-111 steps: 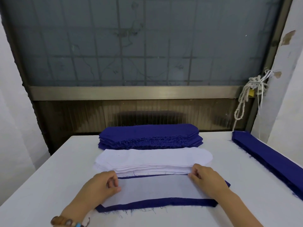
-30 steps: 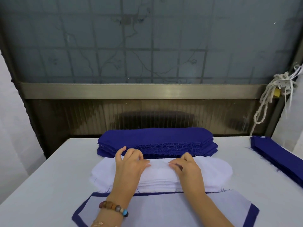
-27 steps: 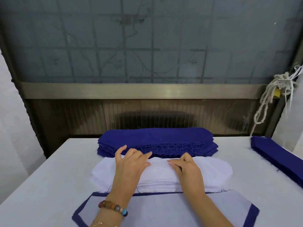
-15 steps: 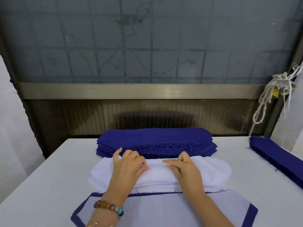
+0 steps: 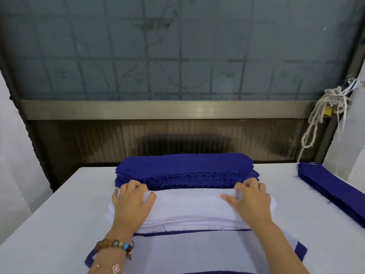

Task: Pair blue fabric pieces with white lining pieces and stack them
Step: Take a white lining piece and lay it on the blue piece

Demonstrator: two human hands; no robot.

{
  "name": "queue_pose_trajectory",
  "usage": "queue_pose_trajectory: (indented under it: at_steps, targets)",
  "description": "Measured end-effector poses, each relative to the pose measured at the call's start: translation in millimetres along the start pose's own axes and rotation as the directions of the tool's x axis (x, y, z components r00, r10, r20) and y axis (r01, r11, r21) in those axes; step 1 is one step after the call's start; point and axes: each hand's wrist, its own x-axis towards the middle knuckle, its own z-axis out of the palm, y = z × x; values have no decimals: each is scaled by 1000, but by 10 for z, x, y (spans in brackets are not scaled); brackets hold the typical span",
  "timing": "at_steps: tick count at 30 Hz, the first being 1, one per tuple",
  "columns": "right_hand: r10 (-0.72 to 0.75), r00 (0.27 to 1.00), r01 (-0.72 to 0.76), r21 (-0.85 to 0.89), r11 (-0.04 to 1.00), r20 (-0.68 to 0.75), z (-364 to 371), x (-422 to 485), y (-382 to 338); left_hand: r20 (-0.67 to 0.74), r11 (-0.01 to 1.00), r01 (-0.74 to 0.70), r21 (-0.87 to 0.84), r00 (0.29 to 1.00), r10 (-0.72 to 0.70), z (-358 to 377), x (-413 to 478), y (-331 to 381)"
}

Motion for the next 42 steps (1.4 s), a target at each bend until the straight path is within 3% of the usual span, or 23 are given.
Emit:
queue_pose_trajectory:
  at_steps: [8, 14, 21, 23, 26, 28, 30, 33, 38, 42]
  targets:
    - [200, 977, -199, -21, 980, 74, -135, 75, 310, 42, 986, 107, -124, 994, -103, -68, 89, -193]
    - [357, 932, -359, 21, 933, 59, -174, 131, 470, 36, 977, 204, -63, 979, -202, -150, 98, -351]
    - [368, 930, -367, -27, 930, 17, -173, 139, 440, 172, 897, 299, -326, 952, -254, -139, 109, -360]
    - [346, 938, -346, -18, 938, -16, -177, 129, 420, 129, 880, 293, -373, 956, -264, -143, 111, -340]
    - [310, 951, -310, 41, 950, -3, -173, 122, 401, 24, 947, 229, -226, 973, -229, -195, 113, -331]
    - [284, 958, -287, 148, 947, 43, -163, 126, 393, -6, 945, 237, -224, 970, -244, -201, 128, -324]
    - [276, 958, -286, 257, 923, 77, -155, 120, 380, -12, 896, 265, -356, 958, -288, -218, 109, -306]
    - [296, 950, -311, 276, 910, 96, -163, 107, 353, -100, 832, 195, -519, 953, -285, -238, 83, -314]
    - [324, 940, -342, 288, 894, 111, -170, 108, 326, -160, 874, 180, -451, 947, -277, -196, 50, -355]
    - [328, 944, -311, 423, 851, 34, -163, 94, 334, -219, 898, 185, -400, 932, -290, -190, 24, -301]
